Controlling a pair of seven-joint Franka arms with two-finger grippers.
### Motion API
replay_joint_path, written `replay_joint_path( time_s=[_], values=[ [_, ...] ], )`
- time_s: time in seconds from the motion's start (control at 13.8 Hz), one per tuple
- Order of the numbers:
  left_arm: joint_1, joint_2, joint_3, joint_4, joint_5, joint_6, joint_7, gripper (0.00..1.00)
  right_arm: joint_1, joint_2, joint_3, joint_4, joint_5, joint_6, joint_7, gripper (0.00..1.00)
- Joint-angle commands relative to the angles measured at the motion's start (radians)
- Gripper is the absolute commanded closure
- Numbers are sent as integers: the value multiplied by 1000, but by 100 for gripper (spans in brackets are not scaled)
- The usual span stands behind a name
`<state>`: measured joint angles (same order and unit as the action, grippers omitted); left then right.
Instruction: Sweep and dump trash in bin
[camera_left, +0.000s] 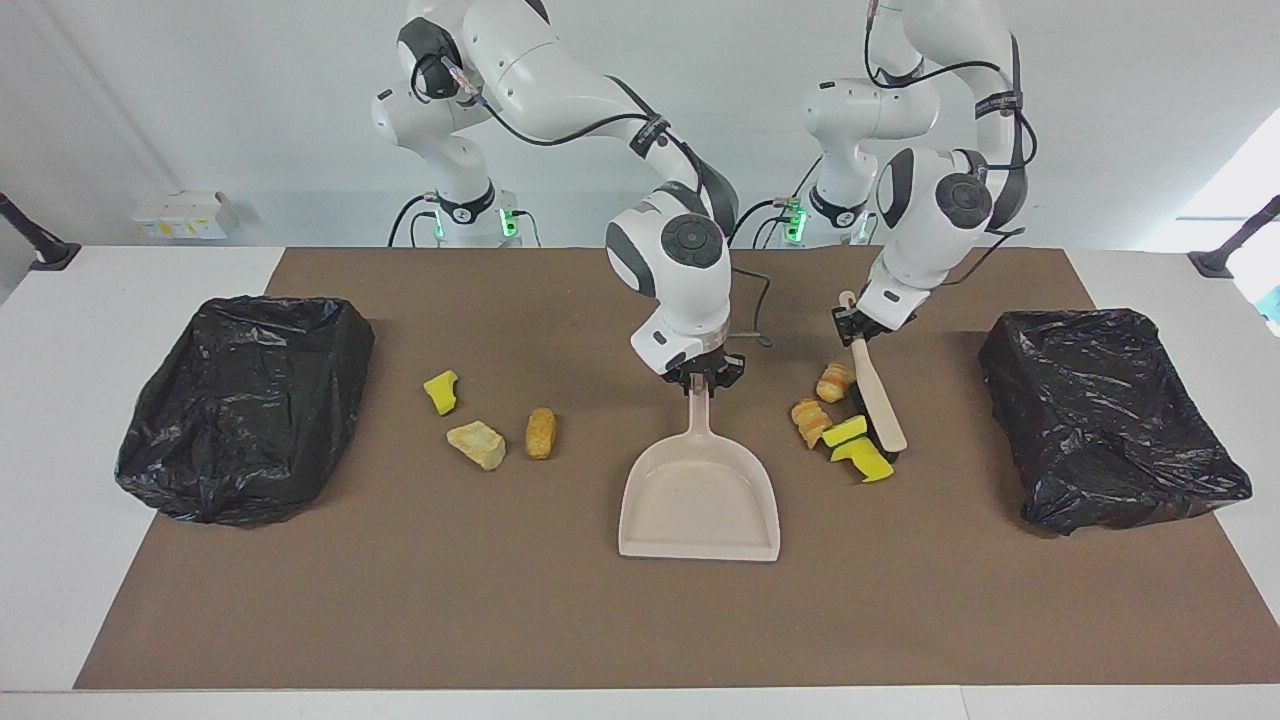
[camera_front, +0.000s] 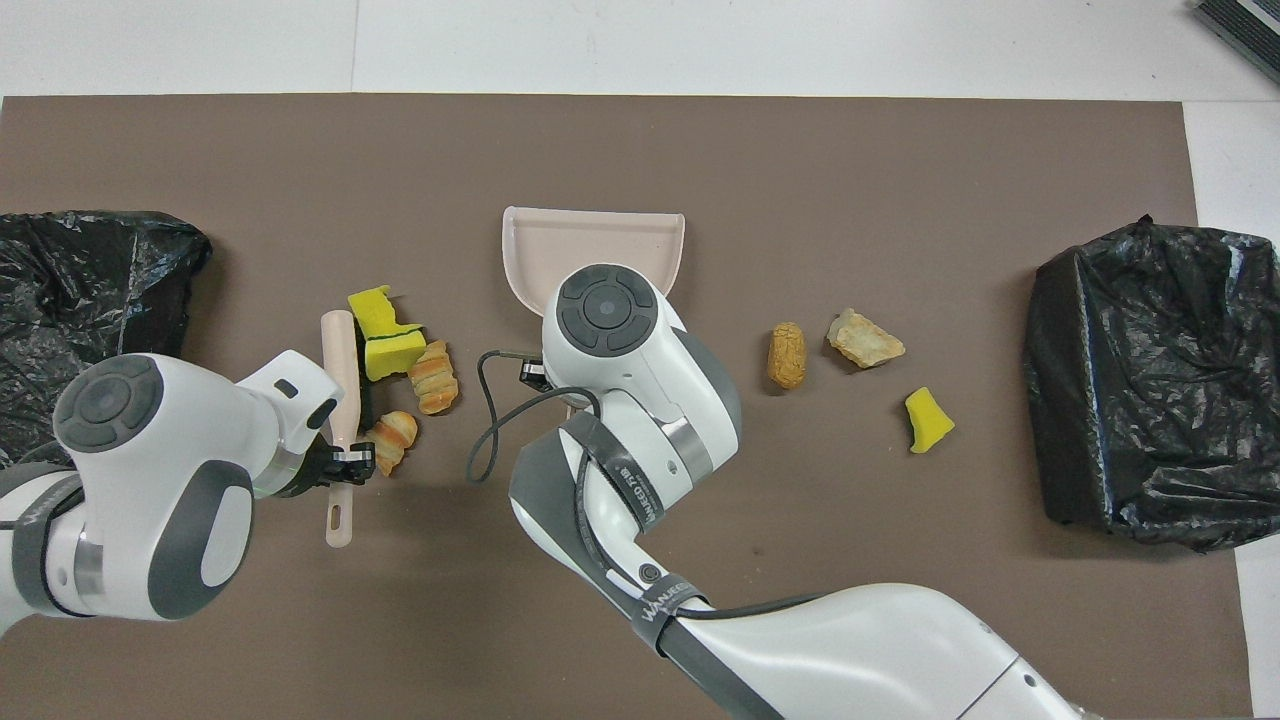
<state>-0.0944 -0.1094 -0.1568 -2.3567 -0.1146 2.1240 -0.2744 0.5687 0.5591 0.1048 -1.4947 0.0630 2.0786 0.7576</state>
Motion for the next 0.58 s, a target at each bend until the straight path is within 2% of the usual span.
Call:
replay_joint_path(
  time_s=[0.0, 0.22, 0.51],
  values=[
    [-4, -35, 17, 6, -17, -15, -22, 100, -21, -31, 3, -24, -25, -9, -121, 100],
    [82, -27, 19, 71, -17, -50, -20, 100, -50, -88, 3, -29, -25, -75, -228, 100],
    [177, -35, 19, 36, -17, -38, 13, 100, -114, -163, 3, -32, -20, -230, -562, 100]
  ],
)
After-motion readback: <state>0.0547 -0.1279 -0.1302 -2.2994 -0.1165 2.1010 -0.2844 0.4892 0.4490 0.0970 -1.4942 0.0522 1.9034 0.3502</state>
